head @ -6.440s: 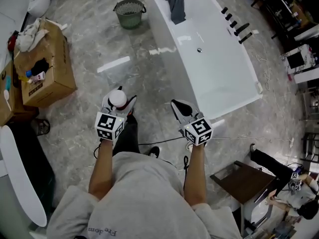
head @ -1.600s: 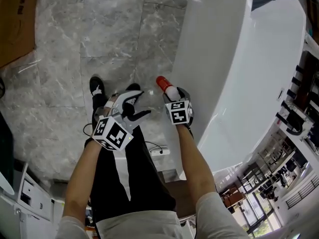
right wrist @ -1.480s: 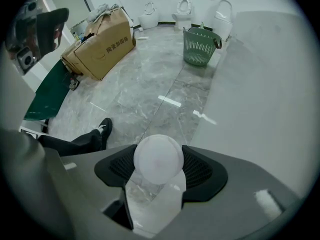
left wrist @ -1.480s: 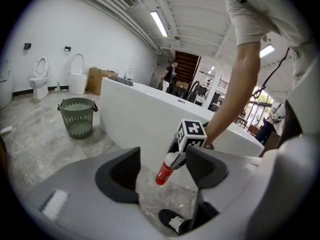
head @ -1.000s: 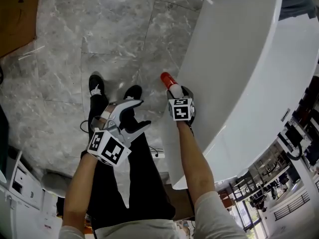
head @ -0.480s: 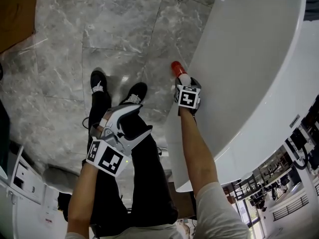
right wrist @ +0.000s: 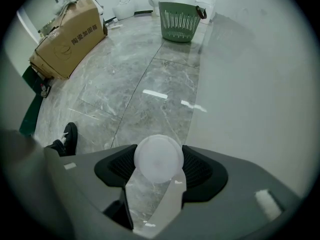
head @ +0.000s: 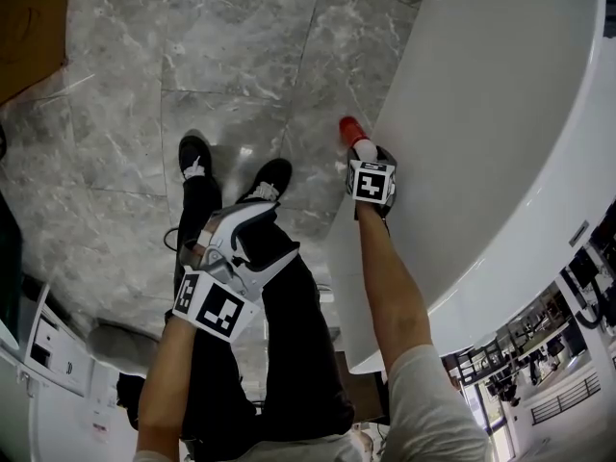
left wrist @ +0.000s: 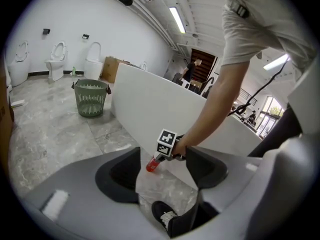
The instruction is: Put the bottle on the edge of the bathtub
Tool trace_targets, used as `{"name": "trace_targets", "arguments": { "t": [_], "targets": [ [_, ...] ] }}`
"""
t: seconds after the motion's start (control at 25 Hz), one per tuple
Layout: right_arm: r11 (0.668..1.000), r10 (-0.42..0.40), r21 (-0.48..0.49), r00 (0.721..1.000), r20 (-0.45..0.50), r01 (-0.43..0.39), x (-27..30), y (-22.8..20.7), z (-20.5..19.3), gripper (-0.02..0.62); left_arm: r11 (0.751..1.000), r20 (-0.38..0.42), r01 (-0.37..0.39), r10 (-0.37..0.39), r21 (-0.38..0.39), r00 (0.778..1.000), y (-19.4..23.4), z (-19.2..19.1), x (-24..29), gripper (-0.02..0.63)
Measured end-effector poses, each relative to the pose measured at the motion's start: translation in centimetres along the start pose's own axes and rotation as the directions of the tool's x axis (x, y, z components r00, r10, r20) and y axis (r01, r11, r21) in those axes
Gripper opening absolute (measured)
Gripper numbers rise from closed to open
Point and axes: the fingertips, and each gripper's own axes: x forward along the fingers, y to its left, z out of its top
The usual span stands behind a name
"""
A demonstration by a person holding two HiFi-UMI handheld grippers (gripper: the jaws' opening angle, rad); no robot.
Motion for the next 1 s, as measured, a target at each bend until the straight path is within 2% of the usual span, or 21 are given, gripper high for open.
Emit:
{"name": "trace_targets", "arguments": {
  "t": [0.48,0.72,1.0],
  "targets": [
    [0.999,-0.005,-0.032,1.000,0.001,0.005,-1.1,-0.3,-0.1,0.273,1.000,0.006,-0.004,0.004,-0.001,1.000,0.2,-0.2,-1.1,0.336],
    [1.000,-0.002,0.020,0.998,0.061,0.001,-4.2,-0.1,0.7,0.273,0.997,-0.014,0.048,-0.047,0.059,0.999,-0.4,0.6,-1.9,0.336],
    [0.991,-0.003,0.132,0.995,0.096,-0.010,-9.8,1.1,-1.3,0.273,0.980,-0.069,0.124,-0.115,0.158,0.991,-2.0,0.6,-3.6,0.336]
  ]
}}
